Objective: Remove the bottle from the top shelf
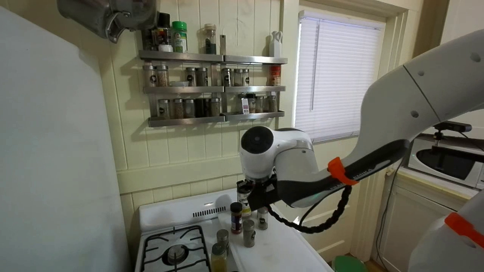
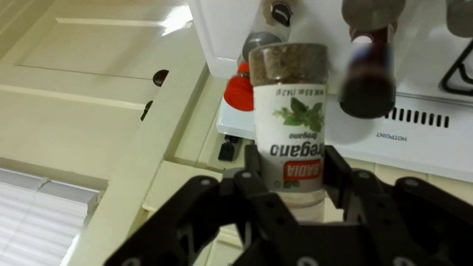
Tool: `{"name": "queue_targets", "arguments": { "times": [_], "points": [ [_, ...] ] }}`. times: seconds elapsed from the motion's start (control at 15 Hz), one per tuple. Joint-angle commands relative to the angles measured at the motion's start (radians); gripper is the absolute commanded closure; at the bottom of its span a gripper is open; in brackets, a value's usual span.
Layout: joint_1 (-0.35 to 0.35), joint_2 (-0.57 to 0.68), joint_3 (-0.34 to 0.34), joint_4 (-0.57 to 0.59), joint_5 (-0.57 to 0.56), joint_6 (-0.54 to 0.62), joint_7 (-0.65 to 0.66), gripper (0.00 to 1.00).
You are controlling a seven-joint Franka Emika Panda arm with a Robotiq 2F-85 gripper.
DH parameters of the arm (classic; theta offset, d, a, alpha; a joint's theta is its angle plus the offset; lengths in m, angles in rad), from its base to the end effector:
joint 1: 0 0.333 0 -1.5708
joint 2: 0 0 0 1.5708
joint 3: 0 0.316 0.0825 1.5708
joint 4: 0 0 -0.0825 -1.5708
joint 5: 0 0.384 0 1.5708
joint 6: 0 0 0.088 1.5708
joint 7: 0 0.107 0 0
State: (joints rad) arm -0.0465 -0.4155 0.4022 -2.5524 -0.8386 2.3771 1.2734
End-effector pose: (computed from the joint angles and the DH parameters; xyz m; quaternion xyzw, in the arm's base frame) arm 0.4073 0.1444 0.4263 0.9066 -0.1627 0.3260 0.2129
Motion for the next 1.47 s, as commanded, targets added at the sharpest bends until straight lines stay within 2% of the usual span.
{"name": "queue_targets", "arguments": {
  "times": [0.0,0.27,0.33,0.53,0.73,0.8,1.0,1.13,1.2,1.4],
  "points": [
    [0.046,0.011,-0.049,-0.023,-0.038,0.001,0.050,0.56],
    [0.050,0.021,-0.062,-0.061,-0.058,0.022,0.100,0.56],
    [0.051,0.021,-0.062,-0.061,-0.058,0.022,0.101,0.81],
    [0.028,0.056,0.001,-0.064,-0.195,-0.031,0.242,0.81],
    [0.068,0.106,0.020,-0.089,-0.333,-0.064,0.434,0.81],
    [0.018,0.110,0.092,-0.103,-0.363,-0.064,0.496,0.81],
    [-0.009,0.114,0.178,-0.135,-0.451,-0.128,0.690,0.81],
    [-0.006,0.121,0.202,-0.165,-0.466,-0.160,0.819,0.81],
    [0.123,0.147,0.059,-0.122,-0.440,-0.171,0.689,0.56],
    [0.118,0.150,0.074,-0.144,-0.451,-0.181,0.765,0.56]
  ]
}}
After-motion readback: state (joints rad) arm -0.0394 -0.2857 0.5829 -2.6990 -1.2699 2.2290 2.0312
